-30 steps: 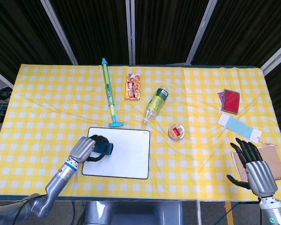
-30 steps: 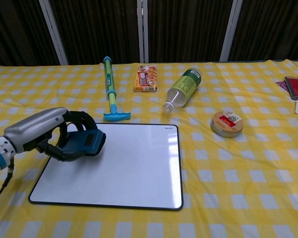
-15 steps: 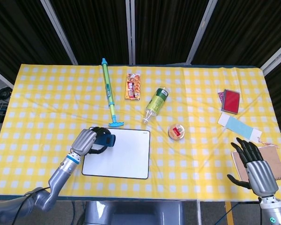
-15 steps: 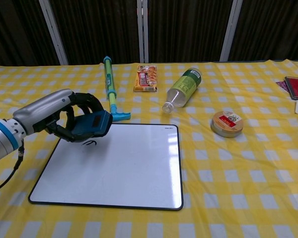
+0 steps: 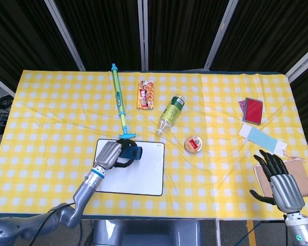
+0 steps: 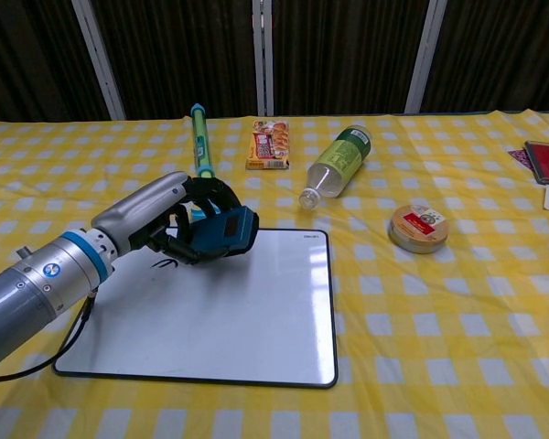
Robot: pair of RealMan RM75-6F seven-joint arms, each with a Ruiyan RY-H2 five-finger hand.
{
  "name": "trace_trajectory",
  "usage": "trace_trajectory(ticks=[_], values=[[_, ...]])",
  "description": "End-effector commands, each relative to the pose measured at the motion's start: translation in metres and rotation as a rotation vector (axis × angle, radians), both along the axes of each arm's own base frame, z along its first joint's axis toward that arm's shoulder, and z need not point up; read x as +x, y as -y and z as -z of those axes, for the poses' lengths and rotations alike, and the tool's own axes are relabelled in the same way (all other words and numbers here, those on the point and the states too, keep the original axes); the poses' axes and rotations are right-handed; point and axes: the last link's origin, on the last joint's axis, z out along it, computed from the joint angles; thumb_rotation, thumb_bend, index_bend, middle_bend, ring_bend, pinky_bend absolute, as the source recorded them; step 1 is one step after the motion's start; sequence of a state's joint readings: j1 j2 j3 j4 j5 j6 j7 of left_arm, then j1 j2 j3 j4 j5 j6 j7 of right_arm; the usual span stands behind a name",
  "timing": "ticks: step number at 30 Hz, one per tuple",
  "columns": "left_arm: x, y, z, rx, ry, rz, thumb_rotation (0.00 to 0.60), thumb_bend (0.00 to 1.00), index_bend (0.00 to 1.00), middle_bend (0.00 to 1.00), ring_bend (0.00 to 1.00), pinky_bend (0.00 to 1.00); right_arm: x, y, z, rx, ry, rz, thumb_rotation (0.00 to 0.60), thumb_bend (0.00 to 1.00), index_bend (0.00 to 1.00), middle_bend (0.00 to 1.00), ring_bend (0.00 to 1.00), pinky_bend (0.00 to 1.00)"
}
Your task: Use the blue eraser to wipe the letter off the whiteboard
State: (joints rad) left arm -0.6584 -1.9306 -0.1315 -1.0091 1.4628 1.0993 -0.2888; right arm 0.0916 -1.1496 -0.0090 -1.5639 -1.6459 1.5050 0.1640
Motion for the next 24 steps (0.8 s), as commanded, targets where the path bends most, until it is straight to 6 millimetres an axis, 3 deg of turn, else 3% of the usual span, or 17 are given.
trace_trajectory(ticks=[1,8,24], values=[[0.001,-0.001,0.004,-0.017,0.013,-0.018,0.600,0.62,0.83,0.63,0.56,0.56,0.001,0.000,0.000,0.000,-0.001,-0.003,0.600,0.05,0.12,0.00,0.00,0.00],[-0.008,0.007,0.010,-0.042,-0.002,-0.021,0.600,0.62,0.83,0.63,0.56,0.56,0.001,-0.001,0.001,0.000,-0.006,-0.004,0.600,0.05,0.12,0.00,0.00,0.00],[-0.067,0.007,-0.032,0.027,0.007,-0.089,0.600,0.62,0.83,0.63,0.56,0.56,0.006,-0.004,0.009,0.009,-0.031,-0.022,0.600,0.05,0.11,0.00,0.00,0.00]])
